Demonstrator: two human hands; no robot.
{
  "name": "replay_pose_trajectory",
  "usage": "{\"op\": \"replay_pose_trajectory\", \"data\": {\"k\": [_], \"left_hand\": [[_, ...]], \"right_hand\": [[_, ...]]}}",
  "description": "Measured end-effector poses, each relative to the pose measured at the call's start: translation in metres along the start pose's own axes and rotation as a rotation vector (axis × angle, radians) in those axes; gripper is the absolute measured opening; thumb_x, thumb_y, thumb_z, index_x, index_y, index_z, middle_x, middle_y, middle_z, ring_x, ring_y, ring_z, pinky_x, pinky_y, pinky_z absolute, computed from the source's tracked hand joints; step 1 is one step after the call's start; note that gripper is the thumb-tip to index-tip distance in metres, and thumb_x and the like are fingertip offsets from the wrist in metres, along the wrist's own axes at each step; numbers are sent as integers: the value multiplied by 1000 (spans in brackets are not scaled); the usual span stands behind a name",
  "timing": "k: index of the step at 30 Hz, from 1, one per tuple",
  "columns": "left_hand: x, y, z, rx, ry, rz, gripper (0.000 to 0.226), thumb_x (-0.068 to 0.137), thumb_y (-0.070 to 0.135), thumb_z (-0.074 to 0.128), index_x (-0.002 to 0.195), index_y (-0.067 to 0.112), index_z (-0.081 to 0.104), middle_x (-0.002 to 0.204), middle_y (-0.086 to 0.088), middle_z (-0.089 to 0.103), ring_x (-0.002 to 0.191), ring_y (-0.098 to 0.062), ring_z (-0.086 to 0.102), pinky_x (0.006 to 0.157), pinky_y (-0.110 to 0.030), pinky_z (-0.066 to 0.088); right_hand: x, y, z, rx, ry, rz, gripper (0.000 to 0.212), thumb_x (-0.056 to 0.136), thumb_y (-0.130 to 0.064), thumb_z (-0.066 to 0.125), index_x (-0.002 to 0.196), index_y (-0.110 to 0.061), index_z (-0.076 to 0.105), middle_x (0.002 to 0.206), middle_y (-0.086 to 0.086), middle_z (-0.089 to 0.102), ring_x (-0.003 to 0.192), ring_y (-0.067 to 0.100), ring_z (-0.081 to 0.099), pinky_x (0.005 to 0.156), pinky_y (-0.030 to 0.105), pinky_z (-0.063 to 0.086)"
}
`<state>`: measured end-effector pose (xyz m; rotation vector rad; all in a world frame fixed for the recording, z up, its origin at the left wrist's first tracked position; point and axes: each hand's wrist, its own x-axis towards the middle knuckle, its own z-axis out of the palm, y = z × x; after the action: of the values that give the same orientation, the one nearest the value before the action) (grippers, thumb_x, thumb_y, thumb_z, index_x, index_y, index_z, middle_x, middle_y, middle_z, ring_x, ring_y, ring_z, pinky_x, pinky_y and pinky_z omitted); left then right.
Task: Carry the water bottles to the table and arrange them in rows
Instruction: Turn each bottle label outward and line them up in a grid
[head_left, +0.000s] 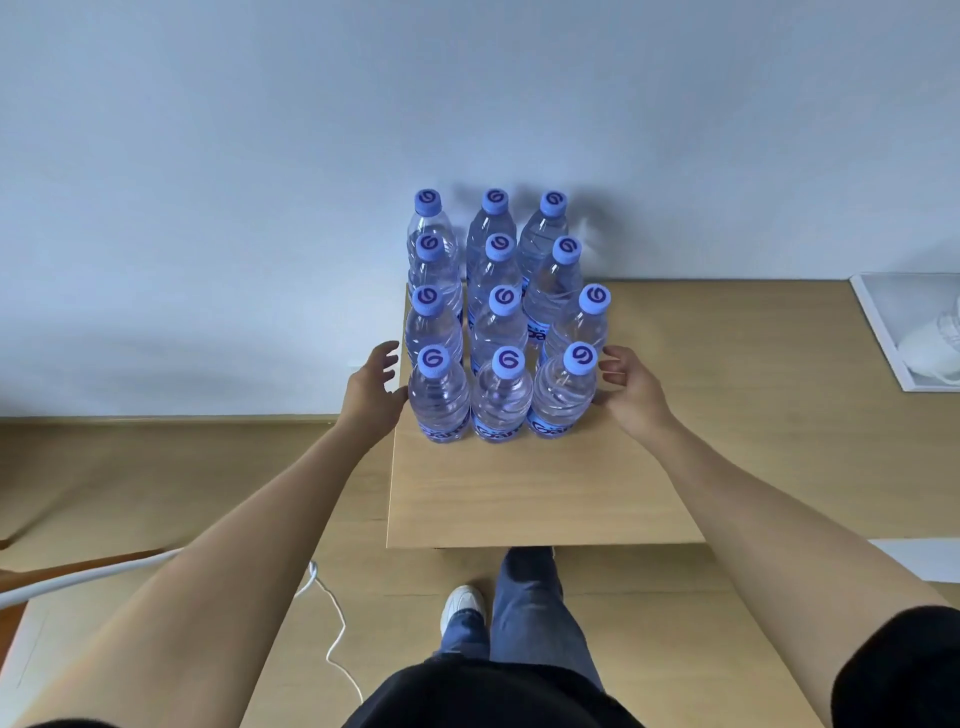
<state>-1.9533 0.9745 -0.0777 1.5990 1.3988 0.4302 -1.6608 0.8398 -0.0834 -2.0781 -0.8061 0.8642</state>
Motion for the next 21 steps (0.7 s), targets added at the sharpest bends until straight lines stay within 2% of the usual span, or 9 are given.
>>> {"op": "replay_pose_trajectory", "data": {"k": [2,4,6,8,11,16,21], "left_hand": [[6,2,3,2,-22,8,59,90,-1,59,143,18,40,138,-9,54,123,-28,54,95,-43,51],[12,3,6,4,-42,12,60,89,-3,60,142,18,41,134,-9,56,114,-27,59,79,-26,51],[17,2,7,18,-54,11,60,88,-3,61,141,19,43,130,-7,59,98,-22,62,64,-14,45],[23,-1,7,50,-74,9,59,88,-1,63,140,21,46,125,-4,61,83,-11,61,57,-9,44],[30,-6,5,82,-97,14,56,88,-3,61,136,22,50,118,-3,63,72,5,56,55,-4,44],[33,-10,5,83,-115,15,55,89,-6,58,136,23,51,116,0,62,75,7,57,57,-3,43],[34,-11,5,85,-115,38,56,89,-7,58,136,23,51,114,1,62,78,8,57,59,-1,42]], "right_hand": [[6,-3,-4,-18,-33,-23,66,80,5,76,139,-5,47,127,20,60,115,33,58,95,35,45],[11,-7,-7,-30,-78,-57,61,81,9,72,136,-3,49,124,21,62,111,34,61,95,37,49],[13,-11,-10,-21,-115,-87,50,82,12,67,129,-1,55,118,20,66,98,30,65,82,22,51],[17,-12,-12,1,-138,-107,43,82,14,64,122,0,61,112,19,70,86,21,65,69,8,48],[20,-12,-13,30,-161,-128,40,81,16,65,118,1,66,109,17,72,89,21,66,73,8,49],[24,-15,-14,-28,-202,-200,38,80,14,66,114,-3,69,101,6,72,92,17,67,73,5,45],[27,-19,-16,-64,-228,-219,39,80,17,64,113,-3,69,102,5,72,91,16,67,73,3,43]]}}
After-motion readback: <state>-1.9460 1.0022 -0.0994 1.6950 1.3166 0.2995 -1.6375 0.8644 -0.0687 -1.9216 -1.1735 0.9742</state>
